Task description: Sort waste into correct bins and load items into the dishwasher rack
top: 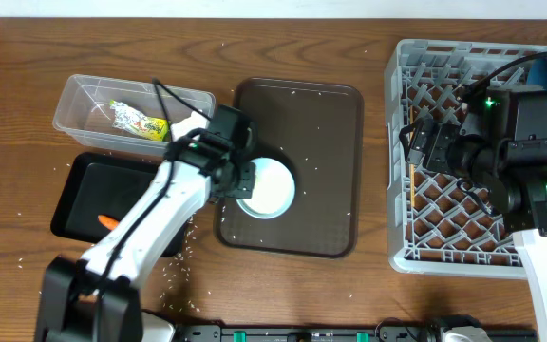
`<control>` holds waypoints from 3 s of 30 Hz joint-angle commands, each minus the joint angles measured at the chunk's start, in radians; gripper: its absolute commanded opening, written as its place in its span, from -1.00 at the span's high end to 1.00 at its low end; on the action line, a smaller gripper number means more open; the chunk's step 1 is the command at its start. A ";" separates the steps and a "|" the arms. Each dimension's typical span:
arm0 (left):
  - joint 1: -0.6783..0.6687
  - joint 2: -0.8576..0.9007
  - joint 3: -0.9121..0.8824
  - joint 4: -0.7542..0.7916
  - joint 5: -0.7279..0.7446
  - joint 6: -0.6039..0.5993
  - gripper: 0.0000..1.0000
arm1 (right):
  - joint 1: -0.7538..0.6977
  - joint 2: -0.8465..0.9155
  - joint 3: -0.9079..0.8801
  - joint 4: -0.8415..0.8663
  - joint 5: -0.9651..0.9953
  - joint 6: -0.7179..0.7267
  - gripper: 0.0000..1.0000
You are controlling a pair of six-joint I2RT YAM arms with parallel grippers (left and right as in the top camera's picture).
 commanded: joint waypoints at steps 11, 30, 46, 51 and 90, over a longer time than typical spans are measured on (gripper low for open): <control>-0.021 0.223 -0.023 0.101 0.040 -0.009 0.88 | 0.003 0.002 0.011 -0.001 0.000 0.010 -0.76; -0.021 0.242 -0.023 0.150 0.035 0.022 0.88 | 0.003 0.002 0.011 0.003 0.000 0.010 -0.76; -0.021 0.061 0.119 -0.063 -0.009 0.022 0.87 | 0.003 0.002 0.011 0.007 0.000 0.010 -0.76; -0.021 -0.027 0.153 -0.132 -0.074 0.025 0.87 | 0.003 0.002 0.011 0.006 0.000 0.010 -0.76; 0.153 0.196 0.106 -0.061 -0.196 -0.126 0.66 | 0.003 0.002 0.011 -0.006 0.000 0.010 -0.78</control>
